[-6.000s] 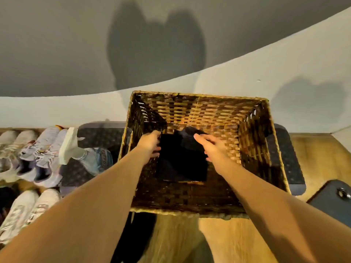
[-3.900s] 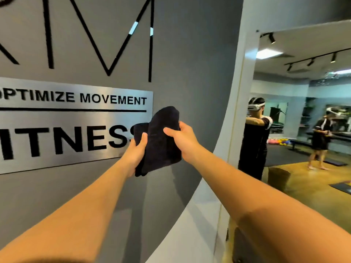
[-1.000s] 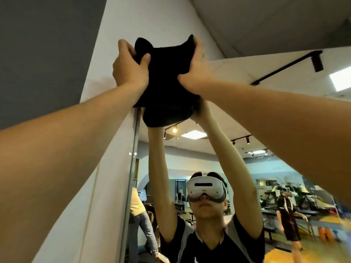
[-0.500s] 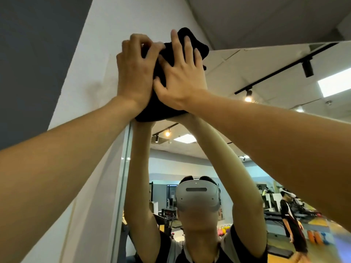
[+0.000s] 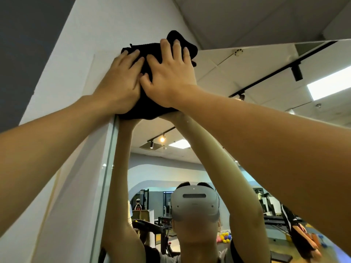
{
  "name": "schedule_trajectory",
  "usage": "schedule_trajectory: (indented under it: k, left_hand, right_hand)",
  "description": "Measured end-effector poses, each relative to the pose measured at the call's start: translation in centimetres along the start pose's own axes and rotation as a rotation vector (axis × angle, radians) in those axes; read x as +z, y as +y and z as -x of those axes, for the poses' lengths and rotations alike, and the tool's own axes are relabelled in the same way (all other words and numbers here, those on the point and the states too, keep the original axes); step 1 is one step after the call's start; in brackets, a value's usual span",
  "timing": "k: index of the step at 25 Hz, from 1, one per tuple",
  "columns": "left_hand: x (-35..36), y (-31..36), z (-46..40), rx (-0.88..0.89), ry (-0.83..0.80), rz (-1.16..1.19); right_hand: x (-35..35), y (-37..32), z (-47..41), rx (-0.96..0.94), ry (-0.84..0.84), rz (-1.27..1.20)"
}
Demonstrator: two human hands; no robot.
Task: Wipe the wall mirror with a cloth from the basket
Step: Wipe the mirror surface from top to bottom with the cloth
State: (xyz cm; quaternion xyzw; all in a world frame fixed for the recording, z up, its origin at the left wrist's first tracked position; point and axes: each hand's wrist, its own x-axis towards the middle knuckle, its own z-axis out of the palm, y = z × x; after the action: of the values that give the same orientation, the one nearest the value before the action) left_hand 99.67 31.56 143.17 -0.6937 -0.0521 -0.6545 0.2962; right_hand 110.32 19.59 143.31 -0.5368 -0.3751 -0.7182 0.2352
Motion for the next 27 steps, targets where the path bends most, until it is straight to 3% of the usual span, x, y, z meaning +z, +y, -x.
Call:
schedule_trajectory:
  k: [7, 27]
  left_hand:
    - [0.8, 2.8, -1.6, -0.015, -0.009, 0.048]
    - [7.3, 29.4, -10.6, -0.047, 0.025, 0.168]
  right_hand:
    - [-0.5, 2.7, 0.0, 0.008, 0.006, 0.042]
    - [-7.3, 28.8, 8.2, 0.077, -0.042, 0.1]
